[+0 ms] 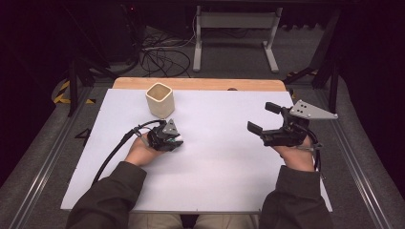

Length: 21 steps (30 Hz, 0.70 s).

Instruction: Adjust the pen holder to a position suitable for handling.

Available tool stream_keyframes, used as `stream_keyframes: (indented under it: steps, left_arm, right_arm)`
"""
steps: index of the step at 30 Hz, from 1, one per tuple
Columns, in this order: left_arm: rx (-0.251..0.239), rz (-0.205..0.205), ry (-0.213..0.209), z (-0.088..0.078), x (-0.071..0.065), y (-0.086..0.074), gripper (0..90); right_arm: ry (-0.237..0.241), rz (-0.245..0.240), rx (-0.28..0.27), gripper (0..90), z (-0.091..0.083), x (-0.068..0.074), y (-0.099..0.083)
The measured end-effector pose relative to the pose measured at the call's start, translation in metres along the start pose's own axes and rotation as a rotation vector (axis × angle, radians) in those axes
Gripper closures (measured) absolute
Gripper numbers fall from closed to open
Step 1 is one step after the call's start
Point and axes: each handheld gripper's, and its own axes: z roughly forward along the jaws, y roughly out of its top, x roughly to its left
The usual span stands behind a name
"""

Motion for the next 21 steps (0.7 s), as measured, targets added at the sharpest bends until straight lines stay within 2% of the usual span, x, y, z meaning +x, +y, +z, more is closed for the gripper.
stream_keyframes:
  steps: [5, 10, 12, 13, 17, 21]
  left_arm:
    - [-0.004, -0.006, 0.015, -0.002, -0.001, 0.001, 65.0]
    - [-0.043, -0.013, 0.018, -0.009, 0.000, 0.002, 65.0]
    - [-0.074, -0.021, 0.016, -0.012, -0.001, 0.004, 65.1]
    - [-0.074, -0.021, 0.016, -0.012, -0.001, 0.004, 65.1]
    - [-0.140, -0.038, 0.009, -0.021, -0.002, 0.008, 65.1]
    - [-0.174, -0.045, 0.011, -0.027, -0.003, 0.010, 65.2]
  right_arm:
    - [-0.005, 0.006, 0.003, 1.2, 0.001, 0.000, 0.000]
    - [-0.014, 0.009, -0.001, 1.6, 0.000, -0.001, -0.001]
    - [-0.019, 0.009, -0.005, 1.9, -0.001, -0.001, -0.001]
    - [-0.019, 0.007, -0.008, 2.0, -0.001, -0.001, -0.001]
    - [-0.020, 0.010, -0.008, 2.4, 0.000, -0.001, -0.001]
    - [-0.018, 0.009, -0.006, 2.6, 0.001, -0.001, -0.001]
